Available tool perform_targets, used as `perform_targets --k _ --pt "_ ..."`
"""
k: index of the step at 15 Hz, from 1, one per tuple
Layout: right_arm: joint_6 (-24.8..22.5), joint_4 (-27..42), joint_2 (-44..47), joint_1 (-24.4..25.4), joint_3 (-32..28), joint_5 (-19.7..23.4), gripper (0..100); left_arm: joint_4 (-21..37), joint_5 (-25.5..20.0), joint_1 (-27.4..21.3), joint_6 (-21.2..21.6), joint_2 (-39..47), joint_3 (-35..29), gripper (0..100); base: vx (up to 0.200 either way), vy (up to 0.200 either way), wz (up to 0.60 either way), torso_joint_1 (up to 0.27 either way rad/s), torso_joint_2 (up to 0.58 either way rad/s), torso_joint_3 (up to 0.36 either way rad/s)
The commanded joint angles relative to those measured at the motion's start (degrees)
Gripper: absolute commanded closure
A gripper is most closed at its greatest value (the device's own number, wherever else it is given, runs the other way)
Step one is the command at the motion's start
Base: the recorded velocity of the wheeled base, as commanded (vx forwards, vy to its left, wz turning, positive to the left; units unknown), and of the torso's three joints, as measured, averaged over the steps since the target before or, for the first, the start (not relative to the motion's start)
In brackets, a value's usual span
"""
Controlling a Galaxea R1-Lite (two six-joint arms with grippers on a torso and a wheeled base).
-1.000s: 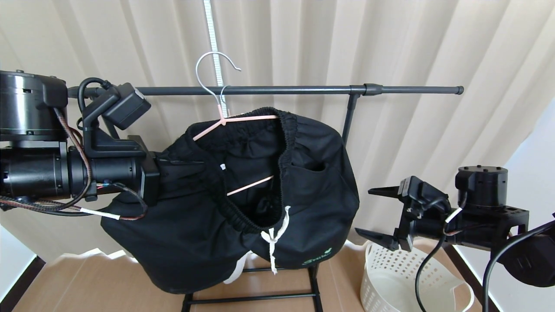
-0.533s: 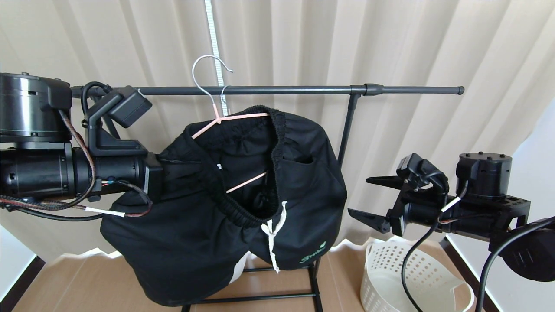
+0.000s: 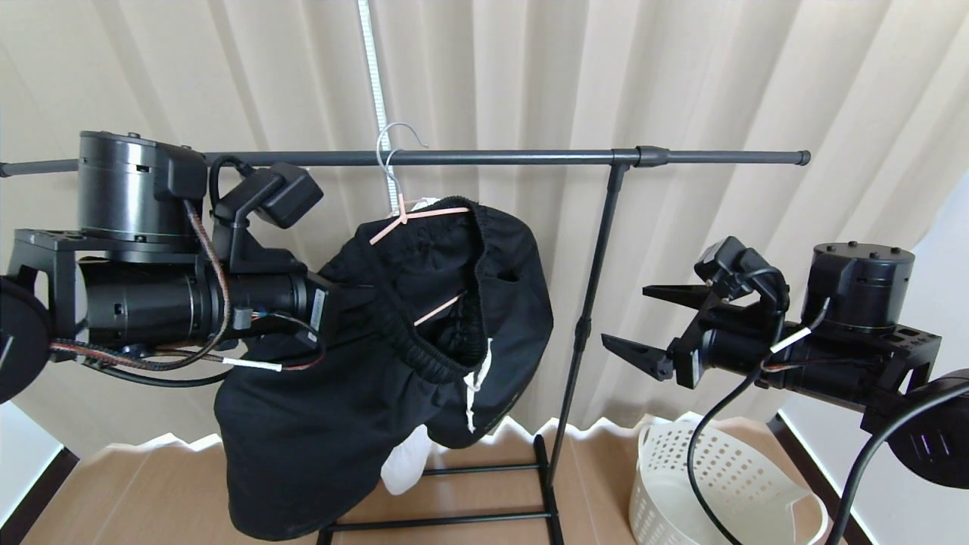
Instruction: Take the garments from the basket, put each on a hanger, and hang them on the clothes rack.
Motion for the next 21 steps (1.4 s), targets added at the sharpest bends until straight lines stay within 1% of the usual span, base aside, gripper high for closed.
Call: perform_targets --k 1,2,3,4,7,10,12,13,17,19,21 --pt "0.7 0.1 -0.5 0.1 -0.8 -0.2 0 0.1 2.0 -2.3 -2.3 3.0 -2.3 100 0.000 0.000 0.00 0.000 0.00 0.000" --pt "0.9 0.1 -0.5 0.1 -0.8 -0.3 0 1.0 3.4 -3.0 -3.6 4.2 -4.2 100 0.000 0.000 0.00 0.000 0.00 0.000" --pt "0.9 0.1 -0.5 0.1 -0.8 -0.3 0 1.0 3.4 -3.0 -3.6 4.2 -4.2 100 0.000 0.000 0.00 0.000 0.00 0.000" --pt "1.0 0.1 -0.9 0.1 -1.0 -0.6 0 4.4 5.5 -3.8 -5.2 6.2 -8.3 100 0.000 0.000 0.00 0.000 0.00 0.000" --pt "1.1 0.2 -0.8 -0.1 -1.5 -0.9 0 8.8 7.0 -4.4 -7.0 9.2 -13.6 100 0.000 0.000 0.00 0.000 0.00 0.000" --pt "1.1 0.2 -0.8 -0.2 -1.6 -0.9 0 13.4 10.0 -5.3 -9.8 12.4 -19.1 100 0.000 0.000 0.00 0.000 0.00 0.000" --pt "1.1 0.2 -0.4 -0.3 -1.8 -0.9 0 16.0 10.7 -5.7 -12.0 15.6 -23.5 100 0.000 0.000 0.00 0.000 0.00 0.000" --pt "1.0 0.2 -0.4 -0.3 -1.7 -1.0 0 16.7 10.7 -5.9 -13.0 17.1 -25.8 100 0.000 0.000 0.00 0.000 0.00 0.000" --pt "1.0 0.2 -0.7 -0.4 -1.6 -1.0 0 19.6 13.1 -7.0 -16.5 23.3 -34.7 100 0.000 0.000 0.00 0.000 0.00 0.000" --pt "1.0 0.2 -0.7 -0.4 -1.6 -1.0 0 19.7 13.2 -7.0 -17.6 26.2 -38.3 100 0.000 0.000 0.00 0.000 0.00 0.000" --pt "1.0 0.2 -0.8 -0.4 -1.6 -1.0 0 19.7 13.2 -7.4 -17.8 29.1 -41.7 100 0.000 0.000 0.00 0.000 0.00 0.000"
